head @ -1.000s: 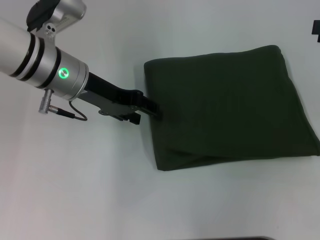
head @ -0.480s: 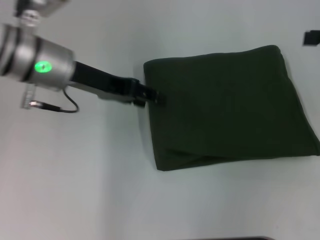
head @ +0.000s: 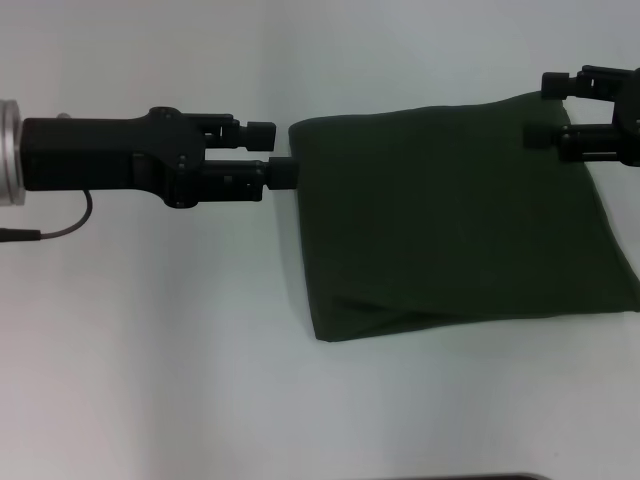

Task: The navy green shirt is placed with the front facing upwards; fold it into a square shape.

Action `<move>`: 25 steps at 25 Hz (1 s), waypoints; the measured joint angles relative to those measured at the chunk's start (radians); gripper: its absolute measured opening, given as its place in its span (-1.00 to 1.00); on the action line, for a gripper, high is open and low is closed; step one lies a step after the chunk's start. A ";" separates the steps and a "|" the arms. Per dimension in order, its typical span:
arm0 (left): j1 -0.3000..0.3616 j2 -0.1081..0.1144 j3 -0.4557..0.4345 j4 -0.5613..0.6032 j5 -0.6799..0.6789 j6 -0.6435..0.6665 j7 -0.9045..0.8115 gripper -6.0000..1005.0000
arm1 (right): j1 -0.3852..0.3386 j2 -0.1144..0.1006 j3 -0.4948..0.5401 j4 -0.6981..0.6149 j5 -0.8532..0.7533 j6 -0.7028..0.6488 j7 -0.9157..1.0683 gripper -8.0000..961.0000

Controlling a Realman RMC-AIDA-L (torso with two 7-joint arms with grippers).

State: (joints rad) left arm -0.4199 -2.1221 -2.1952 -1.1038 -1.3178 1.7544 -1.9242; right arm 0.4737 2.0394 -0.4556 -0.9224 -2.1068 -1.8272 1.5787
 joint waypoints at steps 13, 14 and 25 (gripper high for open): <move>-0.139 -0.007 0.028 0.100 0.209 -0.021 -0.303 0.32 | -0.041 0.001 0.052 -0.052 0.003 -0.045 0.090 0.84; -0.161 -0.005 0.028 0.116 0.237 -0.026 -0.363 0.32 | -0.039 -0.008 0.054 -0.054 0.003 -0.052 0.116 0.84; -0.354 -0.026 0.031 0.284 0.438 -0.193 -0.808 0.32 | -0.047 -0.033 0.069 -0.054 0.011 -0.072 0.163 0.84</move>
State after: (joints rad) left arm -0.7737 -2.1481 -2.1645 -0.8201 -0.8797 1.5618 -2.7323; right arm 0.4266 2.0064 -0.3863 -0.9762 -2.0955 -1.8994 1.7417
